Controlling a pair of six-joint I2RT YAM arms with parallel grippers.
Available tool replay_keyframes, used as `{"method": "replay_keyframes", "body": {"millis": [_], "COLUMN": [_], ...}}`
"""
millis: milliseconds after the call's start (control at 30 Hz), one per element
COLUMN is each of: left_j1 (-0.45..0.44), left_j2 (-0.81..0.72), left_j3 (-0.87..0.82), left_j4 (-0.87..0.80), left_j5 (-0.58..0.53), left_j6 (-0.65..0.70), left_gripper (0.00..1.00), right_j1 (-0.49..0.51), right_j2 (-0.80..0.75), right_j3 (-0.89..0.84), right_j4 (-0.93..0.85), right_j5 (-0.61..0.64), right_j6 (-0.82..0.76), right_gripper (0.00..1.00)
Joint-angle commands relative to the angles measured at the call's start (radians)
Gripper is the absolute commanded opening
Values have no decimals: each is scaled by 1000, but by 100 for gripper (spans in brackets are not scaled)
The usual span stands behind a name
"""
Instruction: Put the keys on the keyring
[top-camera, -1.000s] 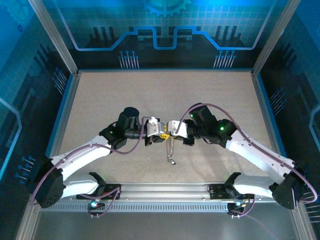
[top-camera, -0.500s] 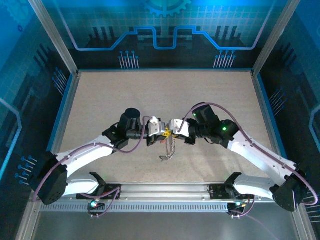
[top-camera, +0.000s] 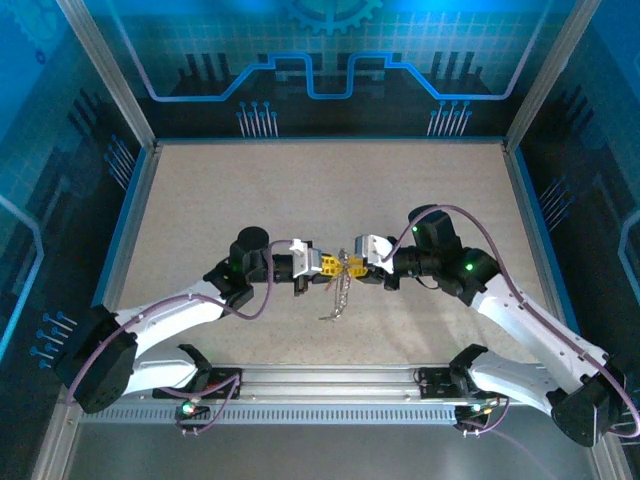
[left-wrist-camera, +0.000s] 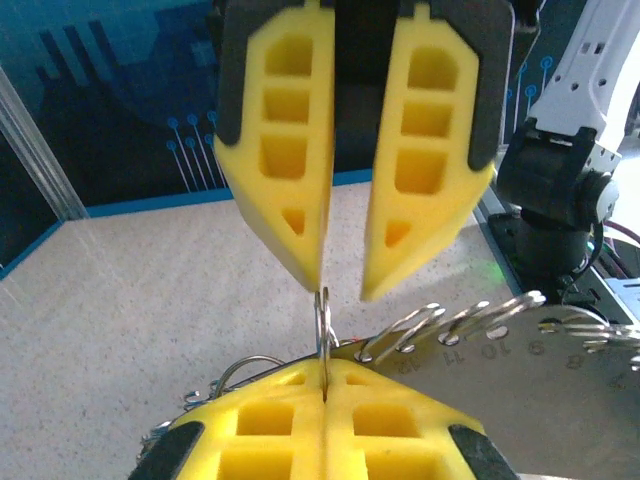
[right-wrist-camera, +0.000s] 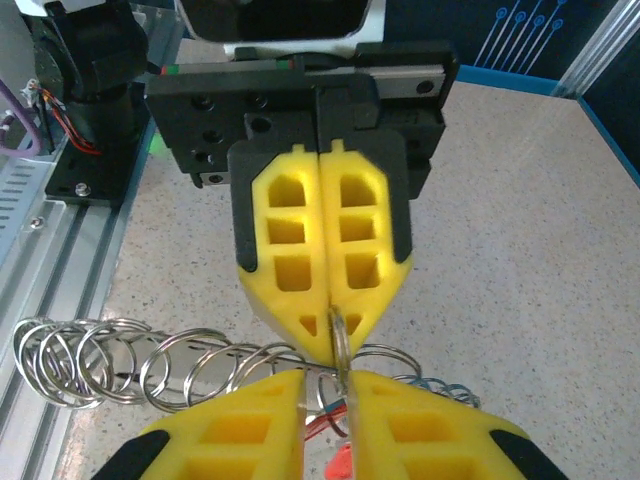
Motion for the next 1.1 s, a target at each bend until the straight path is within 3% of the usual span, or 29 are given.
{"method": "replay_keyframes", "body": {"millis": [0, 267, 1067], "left_j1": [2, 2, 1], "left_j2": [-22, 6, 25], "left_j3": [-3, -13, -29], "left_j4": [122, 208, 280], "left_j5": [48, 69, 78], "left_j6": [-27, -69, -55], "left_gripper": [0, 0, 0], "right_j1": [-13, -12, -51], "right_j2": [-5, 11, 1], "right_j3": [-12, -12, -61], "right_j4": [18, 34, 112], "right_j5": [-37, -51, -70], "right_j6": [17, 26, 88], "right_gripper": [21, 16, 24]}}
